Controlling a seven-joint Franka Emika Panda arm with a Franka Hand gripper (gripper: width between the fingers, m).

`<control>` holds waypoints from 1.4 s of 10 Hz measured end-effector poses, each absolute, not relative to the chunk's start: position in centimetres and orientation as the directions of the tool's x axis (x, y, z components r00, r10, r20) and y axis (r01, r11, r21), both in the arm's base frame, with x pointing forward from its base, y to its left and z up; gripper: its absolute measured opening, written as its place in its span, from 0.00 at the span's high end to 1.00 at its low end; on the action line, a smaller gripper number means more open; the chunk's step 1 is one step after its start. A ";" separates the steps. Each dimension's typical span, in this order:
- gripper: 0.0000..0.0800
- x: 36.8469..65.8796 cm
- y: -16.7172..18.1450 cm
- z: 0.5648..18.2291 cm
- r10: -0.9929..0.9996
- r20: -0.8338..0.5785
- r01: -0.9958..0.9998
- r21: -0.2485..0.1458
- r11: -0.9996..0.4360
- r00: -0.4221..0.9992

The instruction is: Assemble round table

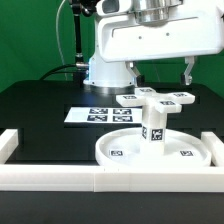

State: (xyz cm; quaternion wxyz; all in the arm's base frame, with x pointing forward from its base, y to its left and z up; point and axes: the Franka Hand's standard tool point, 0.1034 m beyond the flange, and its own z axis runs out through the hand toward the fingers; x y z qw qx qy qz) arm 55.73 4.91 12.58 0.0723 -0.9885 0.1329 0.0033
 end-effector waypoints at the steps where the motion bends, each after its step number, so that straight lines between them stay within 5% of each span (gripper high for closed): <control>1: 0.19 55.8 5.2 12.6 -0.194 -0.013 -0.193 -0.141 -0.971 0.981; 6: 0.19 55.8 5.1 12.6 0.088 0.027 0.091 -0.133 -0.987 0.996; 9: 0.19 55.9 4.9 12.5 0.440 0.033 0.441 -0.056 -0.896 0.897; 14: 0.19 55.8 4.2 12.2 0.685 0.030 0.686 -0.037 -0.727 0.728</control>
Offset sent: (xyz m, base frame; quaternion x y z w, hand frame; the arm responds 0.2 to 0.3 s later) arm 0.0000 0.0000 0.0000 0.0000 0.0000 -0.1296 0.9916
